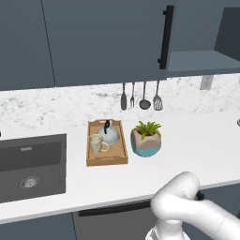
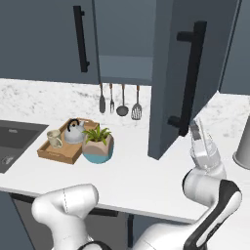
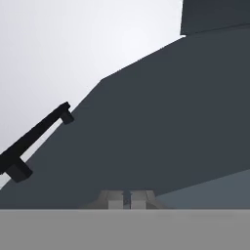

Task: Pick the kettle from the counter and place it on the tray. Then pick the mug from the cabinet and place it on the tray. Then close the cabinet doors.

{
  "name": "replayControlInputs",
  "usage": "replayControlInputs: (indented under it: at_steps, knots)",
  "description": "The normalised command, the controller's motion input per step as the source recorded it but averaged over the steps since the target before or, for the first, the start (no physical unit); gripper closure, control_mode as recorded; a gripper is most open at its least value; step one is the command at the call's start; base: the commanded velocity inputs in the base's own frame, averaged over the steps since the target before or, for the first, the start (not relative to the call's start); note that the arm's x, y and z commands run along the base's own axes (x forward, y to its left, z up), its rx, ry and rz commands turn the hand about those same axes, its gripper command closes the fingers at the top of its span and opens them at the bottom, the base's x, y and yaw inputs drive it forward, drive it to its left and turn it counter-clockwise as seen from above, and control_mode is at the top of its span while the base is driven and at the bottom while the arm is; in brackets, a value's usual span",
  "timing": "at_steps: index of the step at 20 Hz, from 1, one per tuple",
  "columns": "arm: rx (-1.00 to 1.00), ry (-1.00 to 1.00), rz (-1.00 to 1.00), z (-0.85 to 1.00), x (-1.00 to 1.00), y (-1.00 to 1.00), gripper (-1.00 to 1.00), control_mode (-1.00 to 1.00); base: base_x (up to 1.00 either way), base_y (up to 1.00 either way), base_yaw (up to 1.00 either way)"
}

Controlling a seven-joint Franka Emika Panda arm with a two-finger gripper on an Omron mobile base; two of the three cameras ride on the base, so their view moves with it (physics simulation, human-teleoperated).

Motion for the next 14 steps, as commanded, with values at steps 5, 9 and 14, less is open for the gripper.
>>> replayControlInputs:
  at_steps: [5,9,14]
  knots:
    - [0.00,0.15,-0.21,0.45,-0.07,0.62,1.00,-1.00,0.00,0.00,0.00]
    - [-0.01,0.36,-0.05,0.66,0.08,0.58,1.00,-1.00,0.00,0.00,0.00]
    - [-0.02,0.52,0.00,0.56,0.40,0.53,1.00,-1.00,0.00,0.00,0.00]
